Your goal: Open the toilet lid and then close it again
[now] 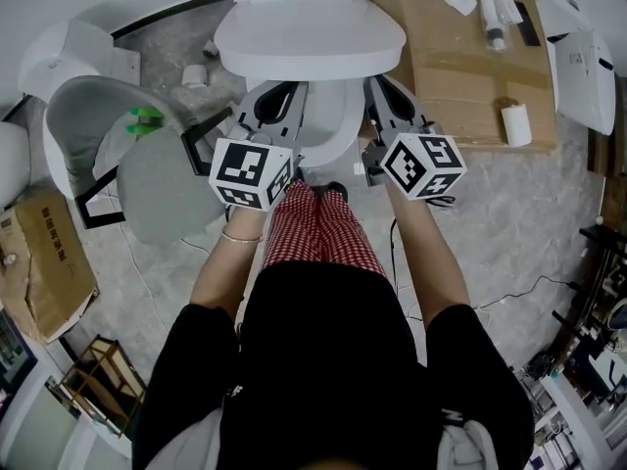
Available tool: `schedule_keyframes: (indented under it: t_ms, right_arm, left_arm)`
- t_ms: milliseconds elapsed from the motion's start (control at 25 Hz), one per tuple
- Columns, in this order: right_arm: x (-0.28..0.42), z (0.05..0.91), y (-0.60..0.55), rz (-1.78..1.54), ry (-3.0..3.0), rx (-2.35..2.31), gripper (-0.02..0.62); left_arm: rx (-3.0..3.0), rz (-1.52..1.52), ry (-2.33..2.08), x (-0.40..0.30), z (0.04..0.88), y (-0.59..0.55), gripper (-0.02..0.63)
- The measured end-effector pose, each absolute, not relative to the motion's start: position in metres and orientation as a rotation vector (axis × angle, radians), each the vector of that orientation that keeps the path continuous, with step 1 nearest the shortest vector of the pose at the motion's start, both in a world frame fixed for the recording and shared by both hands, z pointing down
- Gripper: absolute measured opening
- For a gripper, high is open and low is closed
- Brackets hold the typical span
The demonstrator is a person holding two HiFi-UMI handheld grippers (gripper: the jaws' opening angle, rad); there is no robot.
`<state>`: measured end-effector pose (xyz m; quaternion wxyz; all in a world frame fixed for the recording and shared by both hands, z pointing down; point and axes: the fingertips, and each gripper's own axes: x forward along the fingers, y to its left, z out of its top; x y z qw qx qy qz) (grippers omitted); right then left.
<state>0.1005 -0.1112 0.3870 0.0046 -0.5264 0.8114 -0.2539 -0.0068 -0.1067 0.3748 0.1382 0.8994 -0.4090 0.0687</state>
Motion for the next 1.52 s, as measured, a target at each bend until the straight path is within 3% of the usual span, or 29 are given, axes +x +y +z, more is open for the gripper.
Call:
schedule_keyframes:
  t_ms: [1520]
  right_arm:
    - [0.106,0.426,-0.069,-0.856,2.559,-1.574,0.021]
  left_arm:
    - [2.525,0.265,-1.237,-0.008,0.421,-0.070,0.003]
